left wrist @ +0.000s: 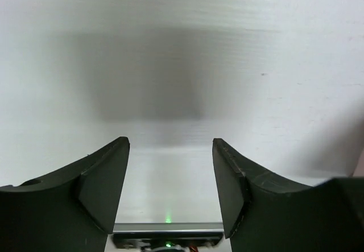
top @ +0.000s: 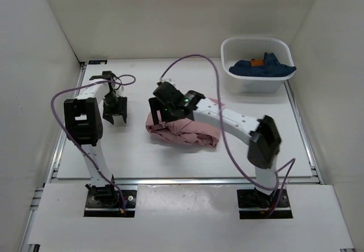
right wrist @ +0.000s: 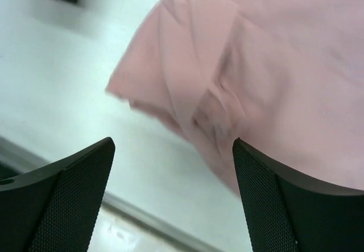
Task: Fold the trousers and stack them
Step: Fold the trousers
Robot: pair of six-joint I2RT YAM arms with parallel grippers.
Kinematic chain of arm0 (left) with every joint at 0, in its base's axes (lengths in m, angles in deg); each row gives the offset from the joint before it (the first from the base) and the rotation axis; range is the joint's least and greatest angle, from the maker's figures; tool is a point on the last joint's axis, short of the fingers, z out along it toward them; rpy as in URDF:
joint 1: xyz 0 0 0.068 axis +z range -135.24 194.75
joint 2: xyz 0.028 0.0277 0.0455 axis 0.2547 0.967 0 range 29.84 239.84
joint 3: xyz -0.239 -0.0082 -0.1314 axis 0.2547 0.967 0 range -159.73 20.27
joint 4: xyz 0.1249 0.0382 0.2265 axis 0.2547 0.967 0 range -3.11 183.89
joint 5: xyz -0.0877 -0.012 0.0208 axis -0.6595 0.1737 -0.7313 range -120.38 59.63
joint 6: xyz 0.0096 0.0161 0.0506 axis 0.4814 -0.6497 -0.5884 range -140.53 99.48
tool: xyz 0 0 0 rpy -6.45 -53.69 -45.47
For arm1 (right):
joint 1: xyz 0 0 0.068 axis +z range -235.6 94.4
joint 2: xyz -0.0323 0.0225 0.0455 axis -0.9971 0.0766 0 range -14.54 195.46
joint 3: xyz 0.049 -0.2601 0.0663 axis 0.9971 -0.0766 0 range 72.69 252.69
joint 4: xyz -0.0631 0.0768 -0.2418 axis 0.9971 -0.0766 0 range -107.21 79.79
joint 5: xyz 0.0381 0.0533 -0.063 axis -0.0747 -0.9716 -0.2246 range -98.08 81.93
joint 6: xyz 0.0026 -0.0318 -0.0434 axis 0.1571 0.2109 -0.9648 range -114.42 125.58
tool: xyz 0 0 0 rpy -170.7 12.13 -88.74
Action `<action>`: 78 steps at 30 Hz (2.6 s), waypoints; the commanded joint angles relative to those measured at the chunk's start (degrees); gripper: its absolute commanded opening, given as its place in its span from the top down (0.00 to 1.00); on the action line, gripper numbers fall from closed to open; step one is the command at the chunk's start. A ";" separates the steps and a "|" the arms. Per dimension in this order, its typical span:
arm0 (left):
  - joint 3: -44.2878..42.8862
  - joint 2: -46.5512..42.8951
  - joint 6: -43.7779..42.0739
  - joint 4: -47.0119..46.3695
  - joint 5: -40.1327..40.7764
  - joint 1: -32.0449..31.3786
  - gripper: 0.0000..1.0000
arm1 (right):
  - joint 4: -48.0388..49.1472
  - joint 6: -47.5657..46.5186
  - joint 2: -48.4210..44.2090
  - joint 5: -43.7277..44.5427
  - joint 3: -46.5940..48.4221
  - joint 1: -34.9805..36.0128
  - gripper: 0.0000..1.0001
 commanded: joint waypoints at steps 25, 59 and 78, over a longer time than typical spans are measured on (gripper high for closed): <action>17.03 -14.05 -0.64 -17.38 7.08 -28.54 0.50 | 13.87 10.94 -21.33 -7.12 -50.68 -27.76 0.85; 30.56 -57.46 -0.64 -10.53 12.97 14.87 0.00 | -20.76 -6.30 -48.04 -3.09 -36.01 -45.17 0.01; 32.84 -65.21 -0.64 -6.66 11.30 17.68 0.00 | -19.62 -3.40 -55.51 -4.31 -41.28 -45.17 0.01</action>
